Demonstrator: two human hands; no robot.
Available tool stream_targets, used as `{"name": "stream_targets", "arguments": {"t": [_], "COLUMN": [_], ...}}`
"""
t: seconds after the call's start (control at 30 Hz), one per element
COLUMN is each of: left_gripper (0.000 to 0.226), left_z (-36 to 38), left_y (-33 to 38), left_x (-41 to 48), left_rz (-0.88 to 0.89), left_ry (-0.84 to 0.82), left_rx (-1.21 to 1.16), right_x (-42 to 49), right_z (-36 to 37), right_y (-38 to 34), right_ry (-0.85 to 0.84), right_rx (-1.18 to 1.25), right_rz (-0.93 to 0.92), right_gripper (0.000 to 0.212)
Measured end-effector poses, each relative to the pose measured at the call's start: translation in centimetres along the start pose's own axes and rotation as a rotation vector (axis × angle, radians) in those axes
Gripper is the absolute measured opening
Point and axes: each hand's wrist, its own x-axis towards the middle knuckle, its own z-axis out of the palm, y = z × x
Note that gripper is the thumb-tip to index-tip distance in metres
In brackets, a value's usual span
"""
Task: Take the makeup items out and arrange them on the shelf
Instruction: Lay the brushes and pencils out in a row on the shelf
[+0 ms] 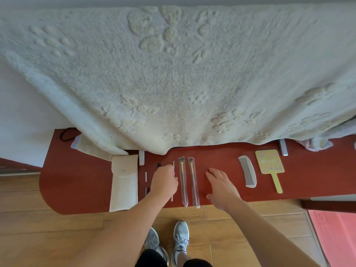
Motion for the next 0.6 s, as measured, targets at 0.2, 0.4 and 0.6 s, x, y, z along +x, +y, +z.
{"name": "stream_targets", "arguments": {"t": [0.2, 0.4, 0.6], "left_gripper": [0.016, 0.019, 0.013], "left_z": [0.2, 0.0, -1.3], "left_y": [0.2, 0.0, -0.2], "left_x": [0.3, 0.5, 0.5], "left_rz": [-0.022, -0.018, 0.049], "left_ry": [-0.015, -0.039, -0.040], "left_rx": [-0.016, -0.019, -0.005], "right_x": [0.0, -0.1, -0.1], "right_z": [0.1, 0.2, -0.4], "right_y": [0.3, 0.1, -0.4], "right_ry": [0.007, 0.011, -0.012], "right_rx": [0.012, 0.012, 0.022], "right_rz": [0.004, 0.004, 0.031], "right_gripper": [0.083, 0.081, 0.082]}}
